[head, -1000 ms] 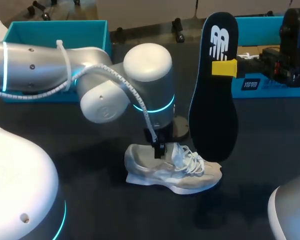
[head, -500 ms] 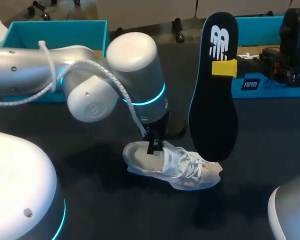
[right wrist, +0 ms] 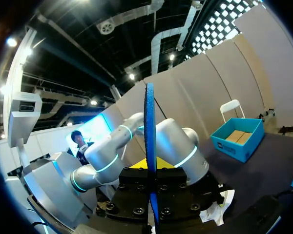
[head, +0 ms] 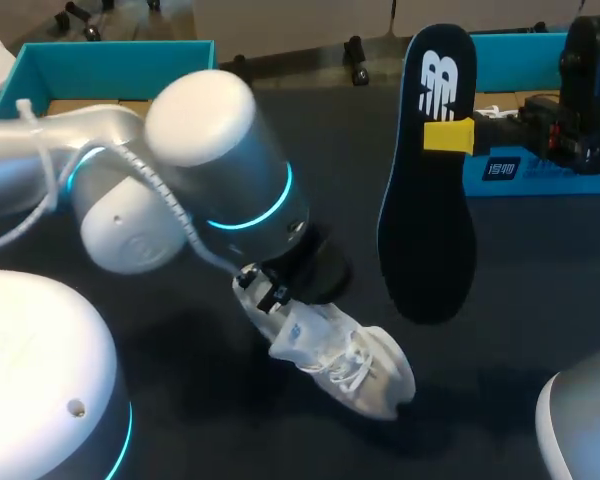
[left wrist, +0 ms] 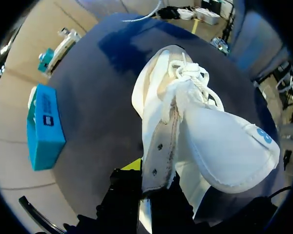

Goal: Take the shoe out of the shoebox, open the shoe tongue, remove and reinsert the insole, then place the shoe into the shoebox

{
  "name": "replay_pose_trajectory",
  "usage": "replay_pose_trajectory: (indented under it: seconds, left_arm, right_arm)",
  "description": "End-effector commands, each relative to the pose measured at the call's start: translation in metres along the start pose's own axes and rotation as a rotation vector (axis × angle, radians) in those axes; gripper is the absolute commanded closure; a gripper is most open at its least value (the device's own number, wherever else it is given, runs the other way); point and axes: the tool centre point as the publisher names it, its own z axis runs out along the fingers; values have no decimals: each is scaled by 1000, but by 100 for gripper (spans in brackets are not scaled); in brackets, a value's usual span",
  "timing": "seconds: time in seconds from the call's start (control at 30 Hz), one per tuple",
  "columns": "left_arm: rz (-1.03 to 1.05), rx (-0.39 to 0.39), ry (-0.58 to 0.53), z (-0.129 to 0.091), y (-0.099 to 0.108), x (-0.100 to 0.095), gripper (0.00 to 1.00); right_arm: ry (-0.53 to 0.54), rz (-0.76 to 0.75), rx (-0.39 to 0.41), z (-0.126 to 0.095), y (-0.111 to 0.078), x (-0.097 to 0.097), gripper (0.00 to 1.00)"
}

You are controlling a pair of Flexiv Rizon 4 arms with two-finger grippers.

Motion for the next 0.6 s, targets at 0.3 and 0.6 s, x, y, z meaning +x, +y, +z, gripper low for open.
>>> replay_pose_trajectory:
  seconds: [0.3,0.6]
  left_arm:
    - [203,65,-108,-27,7,13,100]
    - [403,52,-89,-28,5,12,100]
  right_arm:
    - [2,1,4,3,2,-2,100]
    - [2,1,4,3,2,-2,100]
